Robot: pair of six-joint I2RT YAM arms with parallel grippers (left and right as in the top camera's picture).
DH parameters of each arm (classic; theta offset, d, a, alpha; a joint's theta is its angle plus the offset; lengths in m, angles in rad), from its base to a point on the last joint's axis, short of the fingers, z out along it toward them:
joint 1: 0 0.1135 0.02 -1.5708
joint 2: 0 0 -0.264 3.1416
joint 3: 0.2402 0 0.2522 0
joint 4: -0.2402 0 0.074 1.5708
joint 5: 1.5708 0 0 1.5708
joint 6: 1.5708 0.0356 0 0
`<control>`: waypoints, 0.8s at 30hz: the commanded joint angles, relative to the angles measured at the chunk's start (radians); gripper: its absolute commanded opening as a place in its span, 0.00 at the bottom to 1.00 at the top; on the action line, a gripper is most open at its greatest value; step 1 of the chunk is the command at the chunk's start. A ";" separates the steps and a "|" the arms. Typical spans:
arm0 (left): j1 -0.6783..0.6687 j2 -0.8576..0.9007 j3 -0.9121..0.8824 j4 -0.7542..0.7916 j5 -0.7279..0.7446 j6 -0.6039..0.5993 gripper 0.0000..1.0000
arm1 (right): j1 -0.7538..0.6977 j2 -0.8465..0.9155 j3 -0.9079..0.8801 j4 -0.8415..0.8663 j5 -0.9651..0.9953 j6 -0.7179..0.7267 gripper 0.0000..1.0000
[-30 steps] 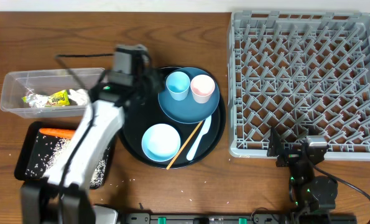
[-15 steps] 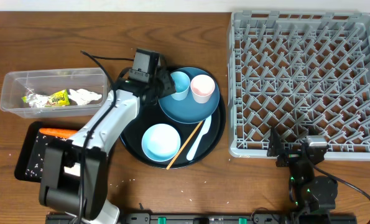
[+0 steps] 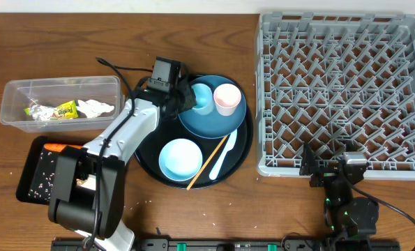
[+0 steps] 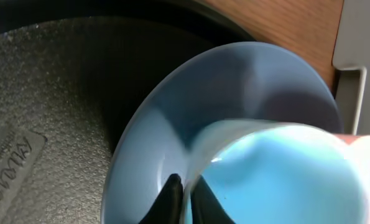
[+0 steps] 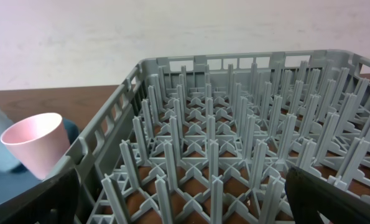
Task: Sort waste into correct bins and load items into the dishwasher rack
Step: 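Grasp the light-blue cup with the left gripper and lift it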
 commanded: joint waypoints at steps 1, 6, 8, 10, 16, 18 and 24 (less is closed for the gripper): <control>-0.003 -0.002 0.012 0.001 -0.008 0.002 0.06 | 0.013 0.000 -0.002 -0.004 -0.004 -0.009 0.99; 0.010 -0.048 0.012 -0.006 -0.008 0.002 0.06 | 0.013 0.000 -0.002 -0.003 -0.004 -0.009 0.99; 0.021 -0.080 0.012 -0.023 -0.008 0.002 0.06 | 0.013 0.000 -0.002 -0.004 -0.004 -0.009 0.99; 0.039 -0.121 0.012 -0.045 -0.011 0.002 0.06 | 0.013 0.000 -0.002 -0.003 -0.004 -0.009 0.99; 0.148 -0.292 0.012 -0.189 -0.011 0.045 0.06 | 0.013 0.000 -0.002 -0.004 -0.004 -0.009 0.99; 0.195 -0.354 0.012 -0.237 -0.008 0.069 0.06 | 0.013 0.000 -0.002 -0.004 -0.004 -0.009 0.99; 0.324 -0.493 0.012 -0.248 0.279 0.223 0.06 | 0.013 0.000 -0.002 -0.003 -0.004 -0.009 0.99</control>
